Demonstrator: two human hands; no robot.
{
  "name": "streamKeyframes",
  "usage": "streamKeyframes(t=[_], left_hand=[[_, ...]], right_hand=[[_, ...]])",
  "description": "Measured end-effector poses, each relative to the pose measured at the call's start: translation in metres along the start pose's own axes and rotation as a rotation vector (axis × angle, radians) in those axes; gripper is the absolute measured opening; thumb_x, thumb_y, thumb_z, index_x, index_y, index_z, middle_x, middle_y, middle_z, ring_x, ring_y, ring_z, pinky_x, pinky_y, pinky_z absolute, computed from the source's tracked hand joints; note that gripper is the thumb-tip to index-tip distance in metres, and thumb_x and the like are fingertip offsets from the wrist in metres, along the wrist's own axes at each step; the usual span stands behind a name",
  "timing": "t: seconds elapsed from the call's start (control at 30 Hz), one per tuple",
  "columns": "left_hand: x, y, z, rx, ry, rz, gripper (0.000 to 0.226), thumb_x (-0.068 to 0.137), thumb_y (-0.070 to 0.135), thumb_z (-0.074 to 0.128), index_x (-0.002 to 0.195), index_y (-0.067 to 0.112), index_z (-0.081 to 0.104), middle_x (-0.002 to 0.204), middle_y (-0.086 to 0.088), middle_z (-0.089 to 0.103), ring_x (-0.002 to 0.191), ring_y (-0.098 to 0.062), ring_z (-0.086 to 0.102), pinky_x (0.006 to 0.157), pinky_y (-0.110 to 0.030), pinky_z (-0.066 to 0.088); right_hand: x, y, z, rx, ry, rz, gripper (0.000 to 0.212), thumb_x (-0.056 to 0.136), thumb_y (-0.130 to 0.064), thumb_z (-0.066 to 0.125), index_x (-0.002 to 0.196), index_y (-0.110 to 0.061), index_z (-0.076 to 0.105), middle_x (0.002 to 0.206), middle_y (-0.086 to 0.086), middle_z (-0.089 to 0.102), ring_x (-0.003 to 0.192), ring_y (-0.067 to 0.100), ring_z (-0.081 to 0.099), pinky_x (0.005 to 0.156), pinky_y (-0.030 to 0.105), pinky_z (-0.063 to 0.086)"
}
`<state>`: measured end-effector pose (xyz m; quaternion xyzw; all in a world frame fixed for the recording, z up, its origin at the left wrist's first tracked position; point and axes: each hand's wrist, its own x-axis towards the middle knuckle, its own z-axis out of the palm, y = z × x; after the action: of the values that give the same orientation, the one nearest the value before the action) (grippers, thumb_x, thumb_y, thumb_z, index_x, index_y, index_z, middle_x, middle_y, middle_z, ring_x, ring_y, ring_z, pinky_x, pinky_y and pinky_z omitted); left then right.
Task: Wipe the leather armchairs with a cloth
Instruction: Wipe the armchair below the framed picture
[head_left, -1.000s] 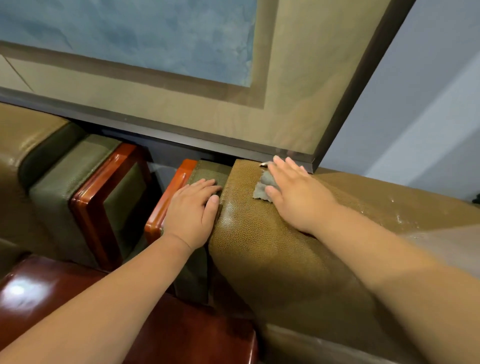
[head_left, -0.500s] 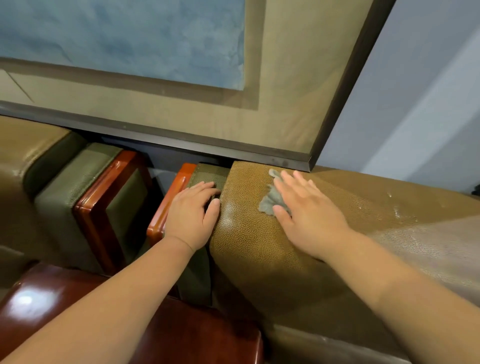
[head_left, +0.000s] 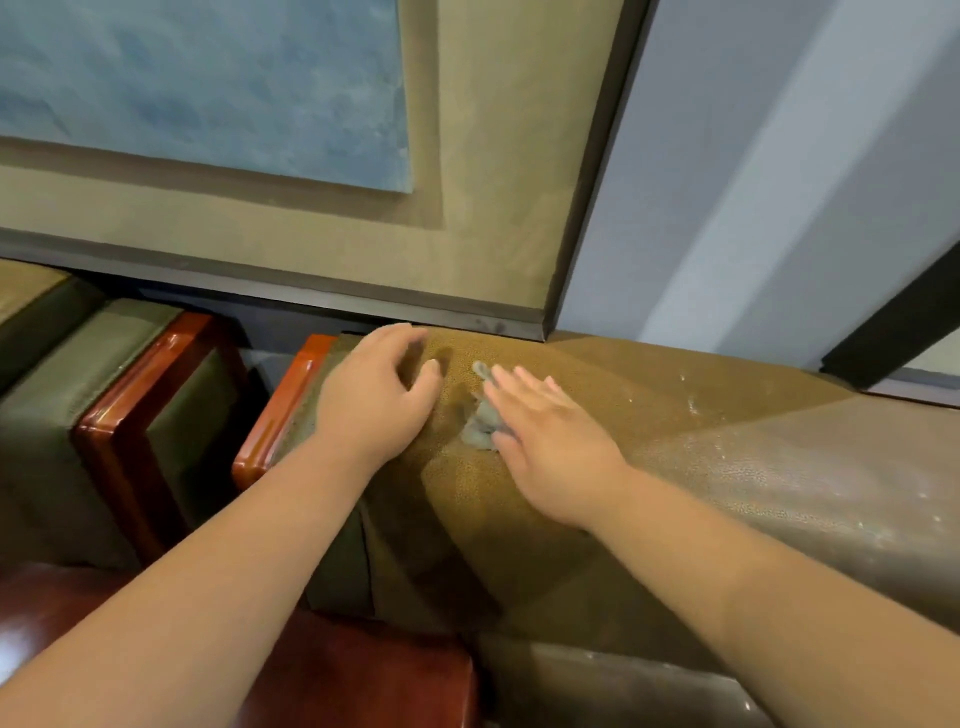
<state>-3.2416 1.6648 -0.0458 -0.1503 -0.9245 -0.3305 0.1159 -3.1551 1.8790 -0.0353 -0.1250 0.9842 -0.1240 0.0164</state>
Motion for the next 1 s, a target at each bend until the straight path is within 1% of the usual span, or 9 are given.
streamKeyframes(t=[0.07, 0.13, 0.23, 0.3, 0.37, 0.5, 0.7, 0.9, 1.0], left_hand=[[0.009, 0.039, 0.021, 0.006, 0.003, 0.086, 0.046, 0.095, 0.048, 0.048, 0.131, 0.029, 0.069, 0.132, 0.011, 0.069, 0.123, -0.007, 0.058, 0.101, -0.026, 0.046], [0.013, 0.062, 0.041, 0.069, -0.057, 0.113, 0.048, 0.098, 0.045, 0.044, 0.132, 0.025, 0.071, 0.133, 0.007, 0.069, 0.127, -0.013, 0.060, 0.108, -0.033, 0.047], [0.013, 0.061, 0.061, 0.218, -0.087, 0.093, 0.054, 0.104, 0.048, 0.034, 0.140, 0.024, 0.066, 0.144, 0.004, 0.063, 0.139, -0.016, 0.053, 0.118, -0.043, 0.040], [0.013, 0.055, 0.065, 0.236, -0.063, 0.089, 0.056, 0.103, 0.050, 0.033, 0.141, 0.024, 0.065, 0.149, 0.004, 0.060, 0.142, -0.016, 0.048, 0.120, -0.043, 0.038], [0.014, 0.053, 0.067, 0.242, -0.060, 0.080, 0.055, 0.102, 0.049, 0.036, 0.143, 0.025, 0.063, 0.154, 0.002, 0.055, 0.147, -0.019, 0.043, 0.121, -0.044, 0.035], [0.015, 0.053, 0.068, 0.294, -0.084, 0.065, 0.059, 0.100, 0.049, 0.035, 0.151, 0.027, 0.057, 0.164, 0.001, 0.045, 0.156, -0.019, 0.031, 0.126, -0.044, 0.025], [0.014, 0.051, 0.073, 0.317, -0.067, 0.056, 0.061, 0.098, 0.052, 0.035, 0.149, 0.028, 0.059, 0.164, 0.001, 0.046, 0.155, -0.019, 0.033, 0.126, -0.042, 0.024], [0.015, 0.051, 0.074, 0.330, -0.052, 0.066, 0.061, 0.097, 0.052, 0.036, 0.146, 0.027, 0.061, 0.163, 0.000, 0.047, 0.154, -0.020, 0.036, 0.126, -0.044, 0.026], [0.016, 0.053, 0.073, 0.332, -0.069, 0.070, 0.062, 0.096, 0.053, 0.036, 0.147, 0.028, 0.060, 0.164, 0.000, 0.045, 0.155, -0.020, 0.035, 0.127, -0.045, 0.026]], right_hand=[[-0.015, -0.011, 0.008, -0.030, -0.008, -0.122, 0.052, 0.105, -0.039, 0.043, 0.152, -0.019, 0.044, 0.163, 0.004, 0.038, 0.155, 0.023, 0.027, 0.127, 0.041, 0.010], [-0.010, 0.008, -0.002, -0.038, -0.053, -0.126, 0.042, 0.105, -0.041, 0.043, 0.140, -0.021, 0.055, 0.157, 0.004, 0.046, 0.151, 0.023, 0.034, 0.127, 0.038, 0.011], [0.002, 0.059, -0.022, -0.022, -0.047, 0.141, 0.058, 0.110, -0.042, 0.033, 0.164, -0.023, 0.022, 0.172, -0.002, 0.019, 0.159, 0.016, 0.014, 0.129, 0.035, 0.008], [0.014, 0.084, -0.032, -0.040, -0.049, 0.347, 0.061, 0.112, -0.039, 0.028, 0.167, -0.019, 0.012, 0.174, 0.001, 0.010, 0.160, 0.017, 0.007, 0.129, 0.035, 0.003], [0.025, 0.076, -0.033, -0.026, -0.069, 0.439, 0.062, 0.112, -0.038, 0.027, 0.167, -0.014, 0.010, 0.175, 0.004, 0.005, 0.161, 0.021, 0.003, 0.129, 0.038, 0.001], [0.025, 0.025, -0.006, 0.012, -0.013, 0.292, 0.067, 0.110, -0.040, 0.030, 0.166, -0.014, 0.005, 0.174, 0.005, 0.002, 0.160, 0.021, 0.001, 0.127, 0.038, -0.002], [0.060, 0.077, -0.035, -0.001, -0.016, 0.523, 0.055, 0.111, -0.033, 0.033, 0.159, -0.007, 0.029, 0.165, 0.012, 0.030, 0.153, 0.028, 0.026, 0.128, 0.043, 0.018], [-0.010, 0.020, -0.006, -0.032, 0.030, 0.191, 0.062, 0.106, -0.039, 0.028, 0.163, -0.014, 0.020, 0.172, 0.004, 0.018, 0.160, 0.019, 0.011, 0.128, 0.036, 0.003], [-0.031, 0.037, -0.012, -0.065, -0.016, 0.185, 0.064, 0.106, -0.040, 0.024, 0.165, -0.017, 0.012, 0.173, 0.002, 0.014, 0.159, 0.017, 0.011, 0.125, 0.039, 0.001]])
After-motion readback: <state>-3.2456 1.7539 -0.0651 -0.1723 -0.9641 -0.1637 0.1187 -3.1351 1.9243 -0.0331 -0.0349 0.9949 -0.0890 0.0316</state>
